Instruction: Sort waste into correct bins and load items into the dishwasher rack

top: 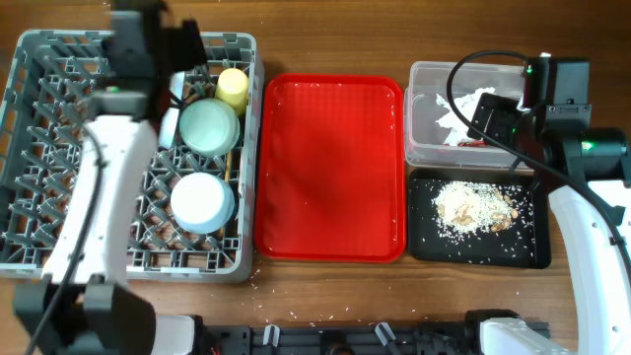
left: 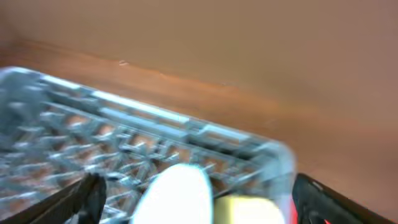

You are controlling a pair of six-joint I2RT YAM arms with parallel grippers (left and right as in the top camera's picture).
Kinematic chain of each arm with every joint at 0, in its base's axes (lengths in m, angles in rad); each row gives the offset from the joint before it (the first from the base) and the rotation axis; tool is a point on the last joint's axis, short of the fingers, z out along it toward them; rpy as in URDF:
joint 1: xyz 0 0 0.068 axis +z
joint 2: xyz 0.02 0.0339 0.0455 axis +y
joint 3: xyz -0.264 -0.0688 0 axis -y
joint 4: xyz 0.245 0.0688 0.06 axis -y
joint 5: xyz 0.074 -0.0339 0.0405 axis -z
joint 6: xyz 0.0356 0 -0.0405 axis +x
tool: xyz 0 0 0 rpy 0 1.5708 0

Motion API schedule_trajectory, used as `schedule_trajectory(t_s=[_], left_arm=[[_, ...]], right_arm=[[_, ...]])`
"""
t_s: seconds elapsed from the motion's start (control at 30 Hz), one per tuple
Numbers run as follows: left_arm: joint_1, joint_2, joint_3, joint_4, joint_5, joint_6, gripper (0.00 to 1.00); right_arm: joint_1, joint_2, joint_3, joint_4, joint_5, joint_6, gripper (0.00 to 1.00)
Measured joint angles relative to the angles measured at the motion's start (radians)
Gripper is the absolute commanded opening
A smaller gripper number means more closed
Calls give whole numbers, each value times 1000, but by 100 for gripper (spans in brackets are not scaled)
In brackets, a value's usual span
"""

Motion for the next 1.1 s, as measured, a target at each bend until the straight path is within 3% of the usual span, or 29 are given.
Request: schedule_trajectory(t_s=[0.07,0.2,0.77,0.83,0.93,1.03,1.1], left_arm=[[78,-39,26,-3,264,-116,100],[166,-46,29,-44,432,-174,100],[183,-46,29,-51,496,-199,100],[183,-46,29,-51,496,-199,100],[183,-46,29,-51,499,-199,100],[183,-46,29,-51,501,-199,100],[183,-46,29,-54,503,-199,100]], right_arm=[[0,0,0,0,0,0,100],[0,0,0,0,0,0,100],[0,-34,-11,12,0,0,100],[0,-141,-18,99,-9,0,100],[0,-303,-51,373,-78,-7,100],[0,-562,-188,760,-256,-139,100],[0,-690,-330,887,-345,-230,100]])
